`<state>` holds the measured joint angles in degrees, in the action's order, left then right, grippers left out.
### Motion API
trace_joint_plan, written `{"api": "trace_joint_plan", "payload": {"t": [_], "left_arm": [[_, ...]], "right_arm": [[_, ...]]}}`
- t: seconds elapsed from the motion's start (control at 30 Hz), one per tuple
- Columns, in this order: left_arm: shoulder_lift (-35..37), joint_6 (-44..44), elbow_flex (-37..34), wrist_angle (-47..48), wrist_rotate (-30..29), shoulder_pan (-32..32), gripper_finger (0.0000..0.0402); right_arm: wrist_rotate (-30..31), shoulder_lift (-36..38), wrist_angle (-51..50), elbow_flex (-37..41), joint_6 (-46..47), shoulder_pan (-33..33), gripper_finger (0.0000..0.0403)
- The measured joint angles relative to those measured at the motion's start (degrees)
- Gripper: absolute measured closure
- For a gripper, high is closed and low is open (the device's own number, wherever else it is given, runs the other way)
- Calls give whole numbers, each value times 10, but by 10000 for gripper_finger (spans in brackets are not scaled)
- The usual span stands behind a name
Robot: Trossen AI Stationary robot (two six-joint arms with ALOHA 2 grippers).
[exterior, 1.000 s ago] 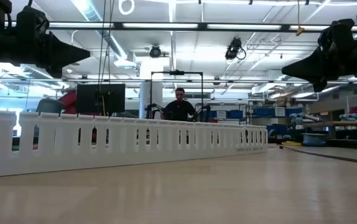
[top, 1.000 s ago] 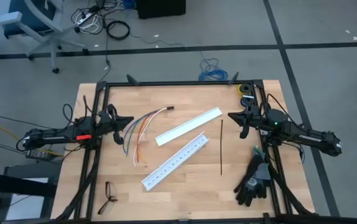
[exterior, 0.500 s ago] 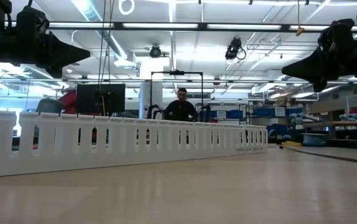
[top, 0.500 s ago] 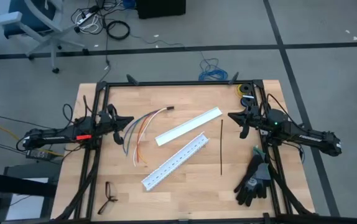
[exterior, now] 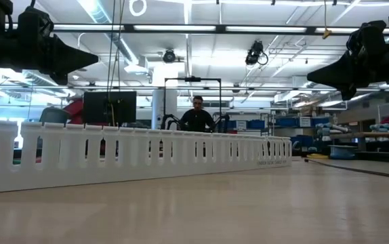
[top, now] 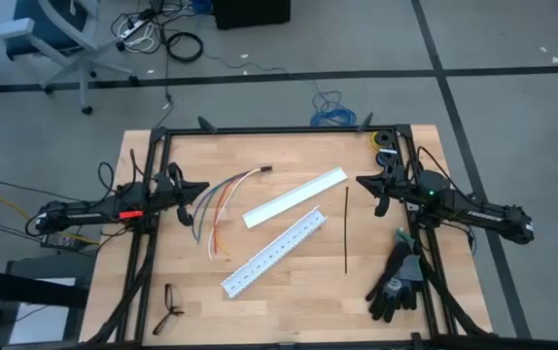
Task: Ziptie cables
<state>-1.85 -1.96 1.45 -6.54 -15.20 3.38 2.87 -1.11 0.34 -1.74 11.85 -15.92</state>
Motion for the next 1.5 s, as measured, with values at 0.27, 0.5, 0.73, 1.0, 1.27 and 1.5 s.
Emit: {"api": "trace_joint_plan", "payload": {"t": [0.27,0.5,0.73,1.0,1.27,1.5], "left_arm": [[0,0,0,0,0,0,395],[0,0,0,0,0,0,395],[0,0,0,0,0,0,395],[0,0,0,-6,0,0,395],[0,-17,0,-49,3,0,395],[-9,-74,0,-35,1,0,395]], "right_arm": [[0,0,0,0,0,0,398],[0,0,0,0,0,0,399],[0,0,0,0,0,0,399],[0,0,0,0,0,0,399],[0,0,0,0,0,0,399],[0,0,0,0,0,0,398]]}}
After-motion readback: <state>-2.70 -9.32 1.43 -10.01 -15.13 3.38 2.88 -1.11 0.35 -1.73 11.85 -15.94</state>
